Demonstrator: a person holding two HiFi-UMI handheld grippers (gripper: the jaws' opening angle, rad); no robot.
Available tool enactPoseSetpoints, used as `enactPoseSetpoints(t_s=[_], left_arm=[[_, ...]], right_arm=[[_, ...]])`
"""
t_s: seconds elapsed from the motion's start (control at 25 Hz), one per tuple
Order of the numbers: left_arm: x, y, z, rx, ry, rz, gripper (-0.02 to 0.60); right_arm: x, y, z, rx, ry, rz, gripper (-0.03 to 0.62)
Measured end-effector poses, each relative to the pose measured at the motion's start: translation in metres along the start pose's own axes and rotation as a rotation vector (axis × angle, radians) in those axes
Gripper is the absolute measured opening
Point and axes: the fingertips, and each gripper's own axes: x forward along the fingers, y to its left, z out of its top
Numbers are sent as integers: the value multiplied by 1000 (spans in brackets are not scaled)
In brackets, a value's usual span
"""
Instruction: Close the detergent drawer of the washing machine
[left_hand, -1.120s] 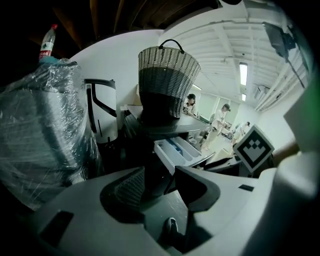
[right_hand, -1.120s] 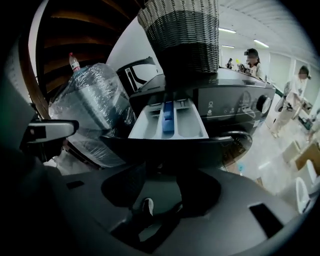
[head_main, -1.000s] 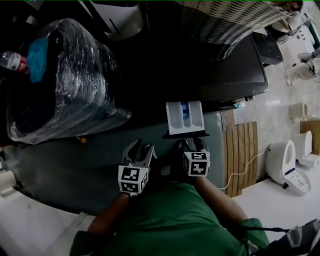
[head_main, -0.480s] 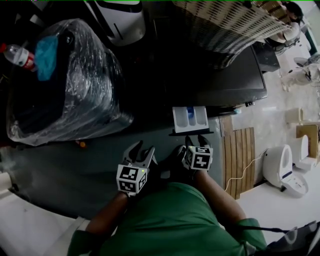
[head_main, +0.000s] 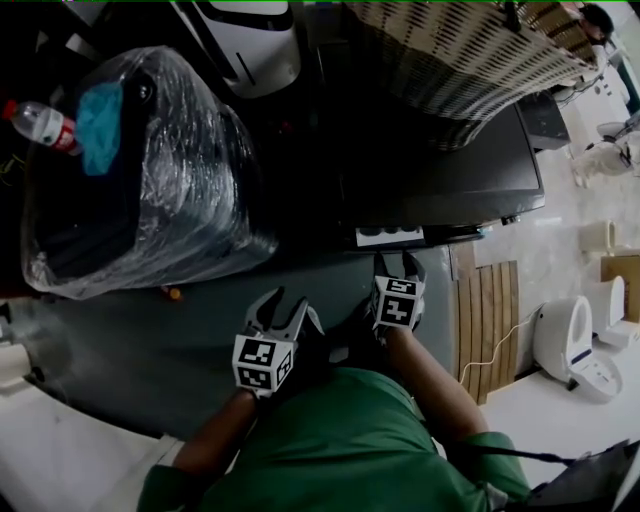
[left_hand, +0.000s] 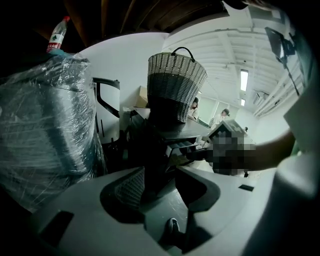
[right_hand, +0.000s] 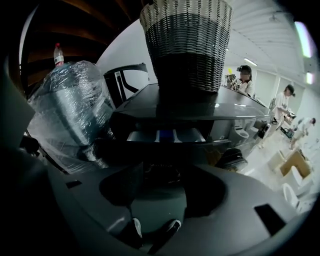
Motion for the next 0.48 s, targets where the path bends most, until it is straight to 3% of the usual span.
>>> enactPoseSetpoints(t_s=[0.48], left_arm=[[13, 15, 4, 6, 31, -10, 199]], right_arm=[[20, 1, 25, -36, -112, -30, 243]])
